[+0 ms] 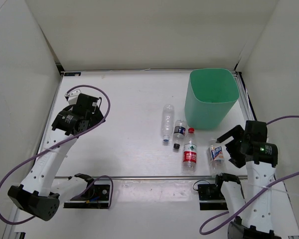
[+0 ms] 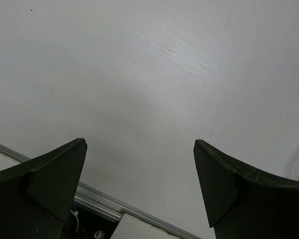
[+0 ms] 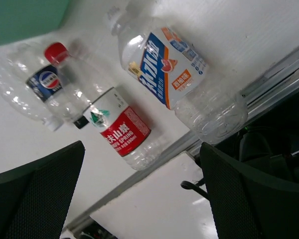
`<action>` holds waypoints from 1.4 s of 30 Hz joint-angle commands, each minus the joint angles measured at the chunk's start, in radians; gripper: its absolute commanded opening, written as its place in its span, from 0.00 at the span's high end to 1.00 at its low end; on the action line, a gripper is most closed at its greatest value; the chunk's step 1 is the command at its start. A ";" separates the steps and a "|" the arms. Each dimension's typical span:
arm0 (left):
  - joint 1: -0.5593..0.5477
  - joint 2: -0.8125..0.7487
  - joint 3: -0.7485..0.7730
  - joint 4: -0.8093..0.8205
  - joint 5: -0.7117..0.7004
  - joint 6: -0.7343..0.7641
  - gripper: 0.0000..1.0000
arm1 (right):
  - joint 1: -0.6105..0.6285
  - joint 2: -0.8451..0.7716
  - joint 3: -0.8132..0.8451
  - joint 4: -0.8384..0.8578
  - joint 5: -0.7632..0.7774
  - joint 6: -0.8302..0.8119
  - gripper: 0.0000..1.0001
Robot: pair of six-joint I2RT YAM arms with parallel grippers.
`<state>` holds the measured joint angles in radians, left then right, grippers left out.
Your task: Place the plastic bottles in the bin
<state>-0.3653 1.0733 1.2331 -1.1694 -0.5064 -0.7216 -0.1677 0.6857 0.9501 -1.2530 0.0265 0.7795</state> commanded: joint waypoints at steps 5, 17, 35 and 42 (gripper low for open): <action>-0.006 -0.068 -0.061 0.004 -0.012 0.010 0.00 | 0.004 0.116 -0.033 0.035 -0.085 -0.088 0.00; -0.006 -0.111 -0.118 0.068 0.089 0.059 0.00 | 0.004 0.212 -0.165 0.153 -0.080 0.010 0.00; -0.006 -0.110 -0.155 0.088 0.089 0.102 0.00 | 0.004 0.408 -0.269 0.248 0.032 0.047 0.00; -0.006 -0.110 -0.164 0.088 0.098 0.102 0.00 | 0.059 0.515 -0.269 0.259 0.058 0.099 0.00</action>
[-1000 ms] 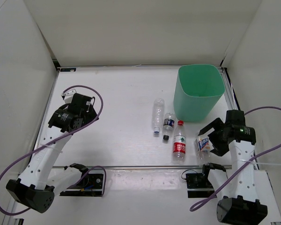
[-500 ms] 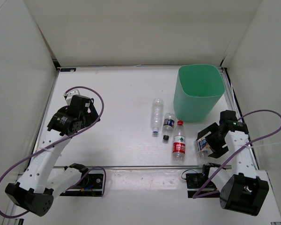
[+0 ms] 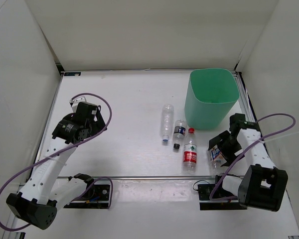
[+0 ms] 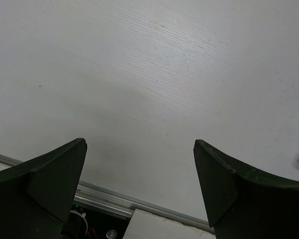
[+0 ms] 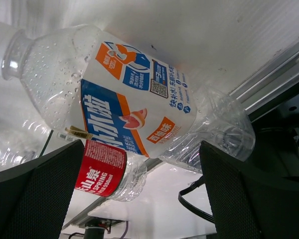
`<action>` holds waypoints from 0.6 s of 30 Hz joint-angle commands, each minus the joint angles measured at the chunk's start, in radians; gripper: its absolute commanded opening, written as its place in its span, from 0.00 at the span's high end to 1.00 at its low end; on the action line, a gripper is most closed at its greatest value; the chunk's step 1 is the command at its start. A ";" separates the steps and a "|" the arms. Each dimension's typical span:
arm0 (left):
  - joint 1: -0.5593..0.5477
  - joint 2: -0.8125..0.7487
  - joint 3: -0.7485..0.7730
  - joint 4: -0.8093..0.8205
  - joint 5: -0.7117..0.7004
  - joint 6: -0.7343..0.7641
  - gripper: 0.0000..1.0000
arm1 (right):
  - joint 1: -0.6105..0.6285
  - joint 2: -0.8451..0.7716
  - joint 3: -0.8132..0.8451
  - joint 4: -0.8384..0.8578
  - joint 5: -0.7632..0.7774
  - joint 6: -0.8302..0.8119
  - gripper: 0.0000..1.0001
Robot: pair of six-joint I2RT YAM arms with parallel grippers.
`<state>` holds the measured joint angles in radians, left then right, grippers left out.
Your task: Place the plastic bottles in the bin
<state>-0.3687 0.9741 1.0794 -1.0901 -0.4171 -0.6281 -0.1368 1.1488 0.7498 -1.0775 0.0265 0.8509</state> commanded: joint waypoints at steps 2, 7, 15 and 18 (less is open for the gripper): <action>-0.003 -0.011 -0.010 0.009 0.009 0.008 0.00 | 0.058 0.061 -0.056 0.074 0.081 0.056 0.00; -0.003 -0.011 -0.010 0.009 0.018 0.008 0.00 | 0.114 0.101 -0.001 0.033 0.090 0.088 0.00; -0.003 -0.014 -0.045 0.042 0.018 -0.022 0.00 | 0.242 0.134 0.239 -0.211 0.228 0.097 0.00; -0.003 -0.023 -0.071 0.064 0.028 -0.032 0.00 | 0.256 0.100 0.312 -0.240 0.254 0.068 0.00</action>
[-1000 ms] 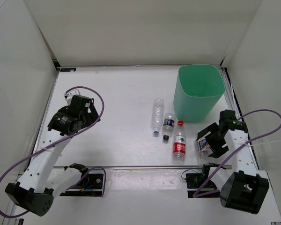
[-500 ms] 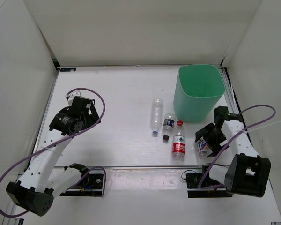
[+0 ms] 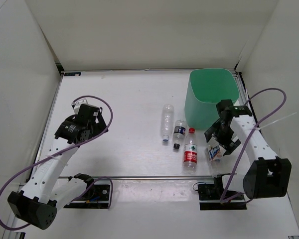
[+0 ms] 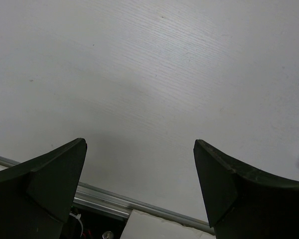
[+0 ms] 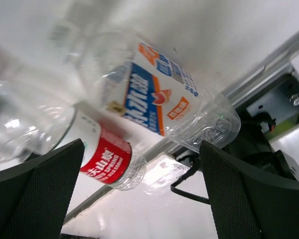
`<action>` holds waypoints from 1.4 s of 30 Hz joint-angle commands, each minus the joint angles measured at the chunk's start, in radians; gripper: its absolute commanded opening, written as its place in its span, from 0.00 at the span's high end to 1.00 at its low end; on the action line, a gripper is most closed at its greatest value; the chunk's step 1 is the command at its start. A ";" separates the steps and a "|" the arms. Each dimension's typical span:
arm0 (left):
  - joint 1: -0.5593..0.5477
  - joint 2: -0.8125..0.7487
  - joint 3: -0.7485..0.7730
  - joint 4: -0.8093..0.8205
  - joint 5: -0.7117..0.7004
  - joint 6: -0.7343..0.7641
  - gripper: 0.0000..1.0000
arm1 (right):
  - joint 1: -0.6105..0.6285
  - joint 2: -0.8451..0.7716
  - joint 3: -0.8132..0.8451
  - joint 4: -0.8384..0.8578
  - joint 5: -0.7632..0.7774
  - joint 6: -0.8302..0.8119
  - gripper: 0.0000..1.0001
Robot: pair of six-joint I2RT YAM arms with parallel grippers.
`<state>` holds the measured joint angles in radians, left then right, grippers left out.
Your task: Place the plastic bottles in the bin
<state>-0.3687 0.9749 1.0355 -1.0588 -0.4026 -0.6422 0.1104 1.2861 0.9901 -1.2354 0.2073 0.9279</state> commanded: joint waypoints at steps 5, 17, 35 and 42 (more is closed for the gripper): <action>-0.003 -0.033 -0.038 0.042 0.022 -0.028 0.00 | 0.078 -0.145 0.090 -0.029 0.084 -0.127 0.01; -0.003 -0.013 -0.038 0.042 0.051 0.001 0.00 | 0.226 -0.272 -0.182 0.261 0.285 -0.124 0.01; -0.003 -0.061 -0.068 0.002 0.061 0.010 0.00 | 0.216 -0.031 -0.241 0.335 0.311 -0.003 0.04; -0.003 -0.071 -0.077 0.002 0.061 0.010 0.00 | 0.236 -0.041 -0.275 0.312 0.276 0.077 0.05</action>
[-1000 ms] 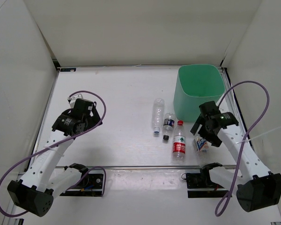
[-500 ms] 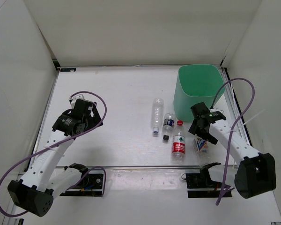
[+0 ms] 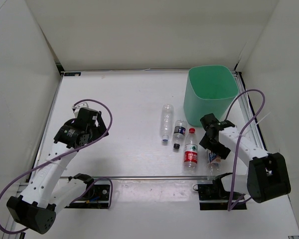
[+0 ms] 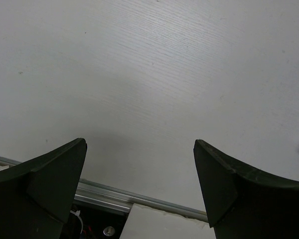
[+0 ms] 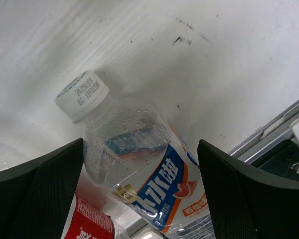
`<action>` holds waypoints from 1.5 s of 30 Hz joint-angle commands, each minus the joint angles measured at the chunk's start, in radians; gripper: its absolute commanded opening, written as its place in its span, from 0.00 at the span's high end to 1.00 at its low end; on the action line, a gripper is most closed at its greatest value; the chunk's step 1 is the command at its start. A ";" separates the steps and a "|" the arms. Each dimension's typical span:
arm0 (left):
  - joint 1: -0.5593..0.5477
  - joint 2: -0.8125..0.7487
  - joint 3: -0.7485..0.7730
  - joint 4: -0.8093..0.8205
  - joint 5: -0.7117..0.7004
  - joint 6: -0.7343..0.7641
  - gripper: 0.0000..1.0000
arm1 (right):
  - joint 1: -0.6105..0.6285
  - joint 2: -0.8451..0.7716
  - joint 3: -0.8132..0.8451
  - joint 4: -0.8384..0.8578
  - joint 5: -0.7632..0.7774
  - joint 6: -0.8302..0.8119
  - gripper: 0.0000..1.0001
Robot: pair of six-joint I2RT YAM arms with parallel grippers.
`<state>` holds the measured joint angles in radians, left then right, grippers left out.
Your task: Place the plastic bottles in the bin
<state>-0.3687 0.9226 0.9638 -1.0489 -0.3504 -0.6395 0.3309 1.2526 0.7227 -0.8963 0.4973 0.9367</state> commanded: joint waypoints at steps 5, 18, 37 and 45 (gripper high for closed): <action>-0.003 -0.019 -0.005 -0.008 0.008 0.008 0.00 | 0.037 -0.028 -0.028 -0.047 -0.071 0.126 0.08; -0.003 -0.010 -0.014 -0.017 0.018 -0.032 0.00 | 0.066 -0.235 -0.040 -0.220 -0.117 0.247 0.66; -0.003 0.113 0.010 0.056 0.108 -0.060 0.00 | 0.066 -0.264 0.868 -0.331 0.116 0.116 0.96; -0.003 0.171 0.059 0.067 0.133 -0.078 0.00 | -0.059 0.135 1.233 0.106 0.227 -0.274 0.94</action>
<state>-0.3687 1.1099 0.9695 -1.0046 -0.2325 -0.7063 0.3145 1.2667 1.8778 -0.9863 0.6628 0.8318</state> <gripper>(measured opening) 1.000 0.694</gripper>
